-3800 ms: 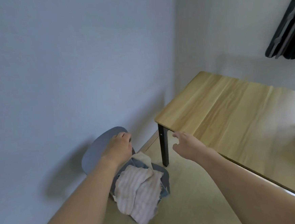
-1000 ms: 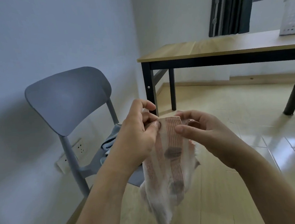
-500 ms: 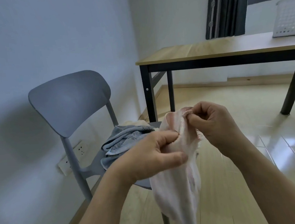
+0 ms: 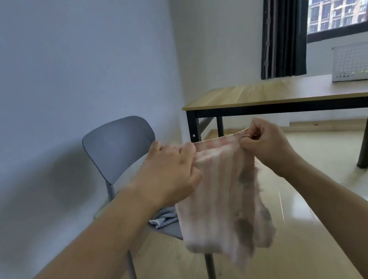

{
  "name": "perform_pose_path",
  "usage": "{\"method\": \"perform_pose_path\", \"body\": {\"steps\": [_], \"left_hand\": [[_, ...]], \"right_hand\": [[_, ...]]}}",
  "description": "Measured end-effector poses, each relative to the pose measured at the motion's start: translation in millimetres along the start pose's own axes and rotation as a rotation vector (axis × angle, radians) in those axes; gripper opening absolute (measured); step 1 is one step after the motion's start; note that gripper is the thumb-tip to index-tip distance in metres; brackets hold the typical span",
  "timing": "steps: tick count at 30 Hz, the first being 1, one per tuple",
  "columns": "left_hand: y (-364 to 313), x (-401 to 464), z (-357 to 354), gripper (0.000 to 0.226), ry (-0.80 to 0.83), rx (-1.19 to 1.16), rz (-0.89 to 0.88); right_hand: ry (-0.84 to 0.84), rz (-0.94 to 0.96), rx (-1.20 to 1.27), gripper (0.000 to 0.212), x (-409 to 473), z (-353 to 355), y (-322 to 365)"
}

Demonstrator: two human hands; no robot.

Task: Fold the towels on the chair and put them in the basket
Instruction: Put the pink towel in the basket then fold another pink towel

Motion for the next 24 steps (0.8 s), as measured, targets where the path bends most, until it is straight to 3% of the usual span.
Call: {"method": "perform_pose_path", "body": {"steps": [2,4,9,14,17,21,24], "left_hand": [[7,-1,15,0.019,-0.246,0.112,-0.079],[11,-5,25,0.018,-0.384,0.189,-0.153],[20,-15,49,0.004,-0.412,0.161,-0.198],[35,-20,51,0.005,-0.34,0.029,-0.015],[39,-17,51,0.011,-0.237,-0.047,0.138],[45,-10,45,0.027,-0.064,-0.143,0.276],[52,-5,35,0.023,0.066,-0.261,0.323]], "right_hand": [[-0.021,-0.031,0.033,0.017,0,2,4],[-0.02,-0.051,0.068,0.018,-2,3,9],[0.013,-0.069,0.125,0.019,-11,4,28],[0.135,-0.145,0.326,0.02,-16,0,46],[0.245,-0.153,0.326,0.007,-15,-3,51],[0.31,-0.018,-0.048,0.012,-11,-6,57],[0.368,0.047,-0.26,0.021,-7,-11,59]]}}
Point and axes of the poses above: each hand's wrist, its own x-axis towards the middle knuckle, its own z-axis out of the back of the hand, y = z × x, the point moved 3 cm from there along x, towards the middle knuckle, and after that the axes turned 5 degrees about y, right-handed, at the moved point
